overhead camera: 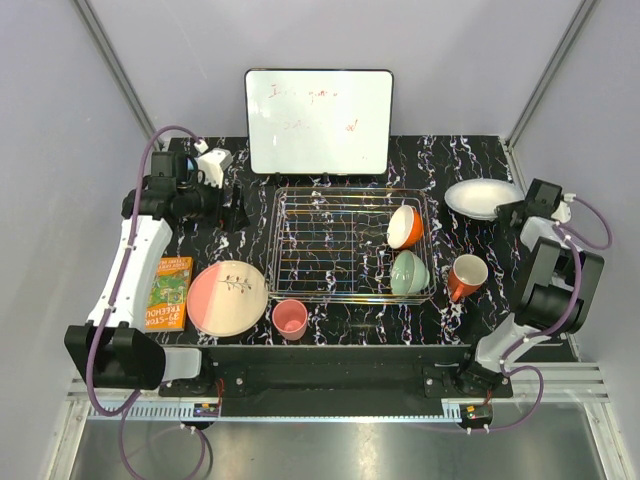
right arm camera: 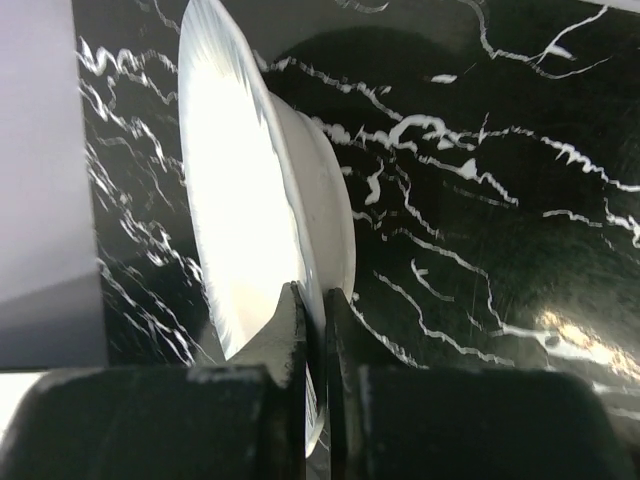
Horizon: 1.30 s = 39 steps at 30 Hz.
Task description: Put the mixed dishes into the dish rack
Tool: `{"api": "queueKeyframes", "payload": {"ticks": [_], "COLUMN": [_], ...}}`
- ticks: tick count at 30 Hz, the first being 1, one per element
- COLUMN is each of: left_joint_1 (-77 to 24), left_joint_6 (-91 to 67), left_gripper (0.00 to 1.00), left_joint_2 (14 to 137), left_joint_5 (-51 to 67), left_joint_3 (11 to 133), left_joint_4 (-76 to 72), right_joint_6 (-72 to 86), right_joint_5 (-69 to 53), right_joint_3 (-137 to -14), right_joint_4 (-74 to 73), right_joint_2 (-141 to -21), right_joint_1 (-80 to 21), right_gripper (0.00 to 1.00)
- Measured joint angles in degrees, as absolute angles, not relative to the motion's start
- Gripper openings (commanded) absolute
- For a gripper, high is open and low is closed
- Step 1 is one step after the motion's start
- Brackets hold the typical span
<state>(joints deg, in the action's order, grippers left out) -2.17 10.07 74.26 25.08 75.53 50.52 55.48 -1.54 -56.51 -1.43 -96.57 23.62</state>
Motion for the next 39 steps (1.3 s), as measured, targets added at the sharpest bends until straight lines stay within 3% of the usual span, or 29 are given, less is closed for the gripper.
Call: {"api": "queueKeyframes", "payload": {"ticks": [10, 17, 23, 28, 39], "left_joint_1": [-2.17, -2.17, -2.17, -2.17, -2.17], "left_joint_6": [10.11, 10.52, 10.55, 10.55, 10.55], "left_gripper": [0.97, 0.97, 0.97, 0.97, 0.96], "left_joint_2": [74.46, 74.63, 74.63, 74.63, 74.85], "left_joint_5": [25.10, 25.08, 25.10, 25.10, 25.06], "left_joint_3": [74.54, 72.86, 72.49, 72.47, 71.07], "left_joint_4": [50.52, 50.78, 50.92, 50.92, 50.98], "right_joint_6": [38.37, 23.07, 3.99, -18.85, -44.34], "right_joint_5": [2.96, 7.51, 13.08, 11.94, 4.71], "right_joint_3": [-76.84, -90.17, -90.21, -83.31, -82.78], "right_joint_4": [-23.53, -25.85, -23.38, -14.44, -19.09], "right_joint_2": [-96.18, -94.83, -89.95, -84.64, -83.85], "right_joint_1": [11.73, 3.97, -4.23, -13.45, -22.20], "right_gripper": [0.00, 0.00, 0.00, 0.00, 0.00]}}
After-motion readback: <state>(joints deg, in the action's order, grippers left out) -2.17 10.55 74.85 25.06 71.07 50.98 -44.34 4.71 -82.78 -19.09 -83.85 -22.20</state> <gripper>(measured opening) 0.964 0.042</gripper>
